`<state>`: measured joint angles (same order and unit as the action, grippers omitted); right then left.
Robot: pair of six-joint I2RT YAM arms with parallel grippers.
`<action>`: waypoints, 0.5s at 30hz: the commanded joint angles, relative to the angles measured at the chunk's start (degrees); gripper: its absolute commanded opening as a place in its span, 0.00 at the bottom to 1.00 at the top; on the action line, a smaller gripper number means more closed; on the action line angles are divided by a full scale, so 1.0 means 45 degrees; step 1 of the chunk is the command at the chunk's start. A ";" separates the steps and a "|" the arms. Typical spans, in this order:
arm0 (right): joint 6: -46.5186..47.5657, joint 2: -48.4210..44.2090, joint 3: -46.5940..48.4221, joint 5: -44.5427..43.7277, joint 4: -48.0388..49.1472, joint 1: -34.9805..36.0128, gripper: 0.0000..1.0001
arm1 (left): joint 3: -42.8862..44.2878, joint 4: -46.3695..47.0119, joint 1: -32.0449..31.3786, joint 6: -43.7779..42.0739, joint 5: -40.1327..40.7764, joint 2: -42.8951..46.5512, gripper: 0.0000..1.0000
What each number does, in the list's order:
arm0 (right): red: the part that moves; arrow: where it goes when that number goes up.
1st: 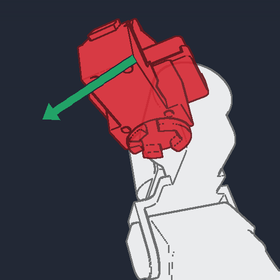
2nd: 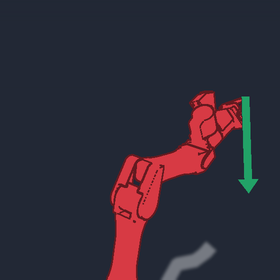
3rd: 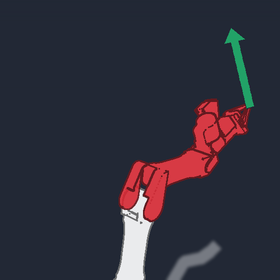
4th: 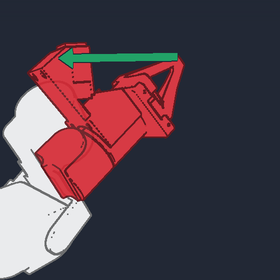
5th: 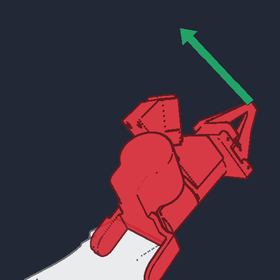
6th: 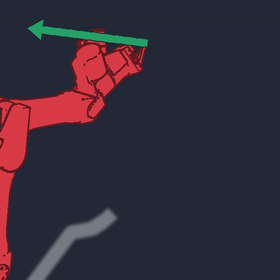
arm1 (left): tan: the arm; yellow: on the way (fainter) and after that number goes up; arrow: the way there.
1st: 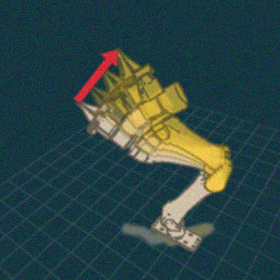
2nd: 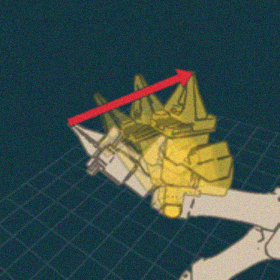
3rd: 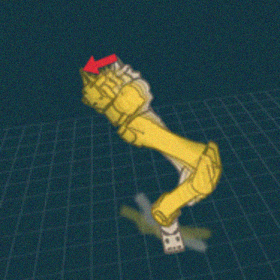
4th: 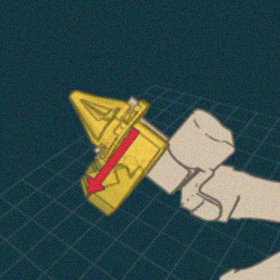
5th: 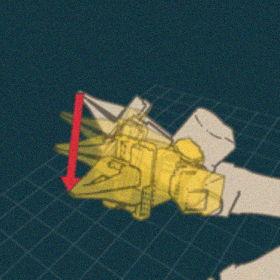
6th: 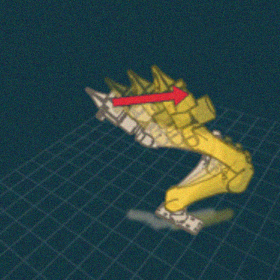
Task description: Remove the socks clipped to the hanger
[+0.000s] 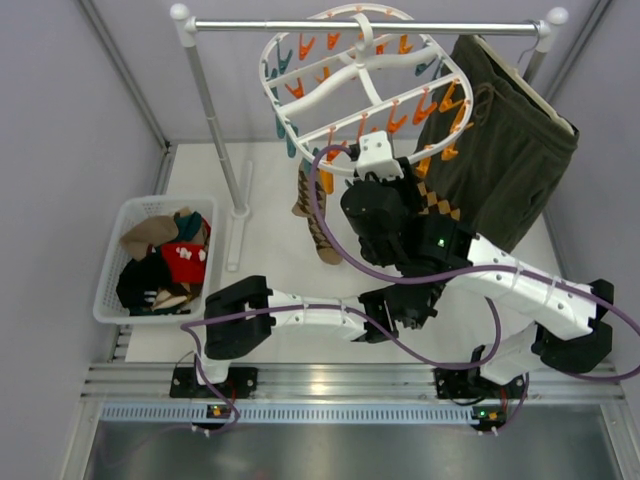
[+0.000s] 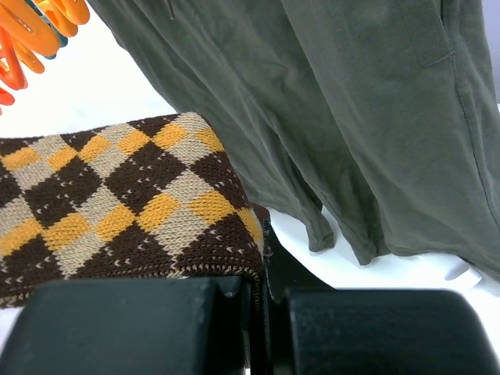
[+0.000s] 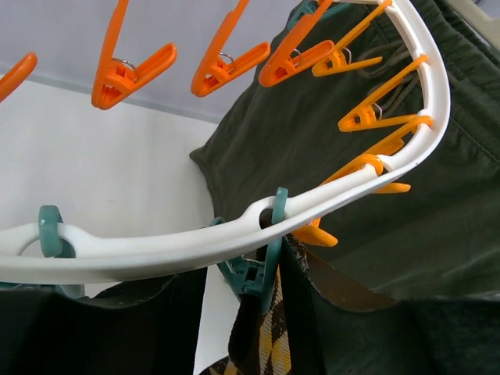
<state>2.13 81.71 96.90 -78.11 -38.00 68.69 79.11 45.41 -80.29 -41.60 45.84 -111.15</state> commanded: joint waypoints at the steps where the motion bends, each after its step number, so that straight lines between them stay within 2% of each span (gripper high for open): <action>1: 0.0717 -0.0444 -0.0050 -0.0358 0.1393 -0.0205 0.38 | 0.0271 0.0573 -0.0029 0.0339 -0.0246 0.0228 0.00; 2: 0.0737 -0.0424 -0.0030 -0.0377 0.1413 -0.0205 0.32 | 0.0233 0.0573 -0.0029 0.0359 -0.0246 0.0209 0.00; 4: 0.0834 -0.0327 0.0028 -0.0378 0.1452 -0.0205 0.30 | 0.0213 0.0573 -0.0029 0.0456 -0.0207 0.0189 0.00; 5: 0.0854 -0.0307 0.0067 -0.0378 0.1433 -0.0205 0.22 | 0.0155 0.0573 -0.0009 0.0495 -0.0188 0.0208 0.00; 8: 0.0855 -0.0229 0.0126 -0.0378 0.1471 -0.0205 0.13 | -0.0079 0.0554 -0.0009 0.0768 -0.0207 0.0228 0.00; 11: 0.0855 -0.0287 0.0126 -0.0338 0.1588 -0.0205 0.13 | -0.0760 0.0554 0.0049 0.1411 -0.0266 0.0462 0.00; 15: 0.0777 -0.0520 -0.0010 -0.0125 0.1667 -0.0283 0.13 | -0.2281 0.0515 0.0205 0.3301 -0.0247 0.1125 0.00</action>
<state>5.50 81.56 96.71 -78.39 -34.52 68.36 73.36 45.87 -80.05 -34.22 45.08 -110.41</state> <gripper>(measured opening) 0.232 0.028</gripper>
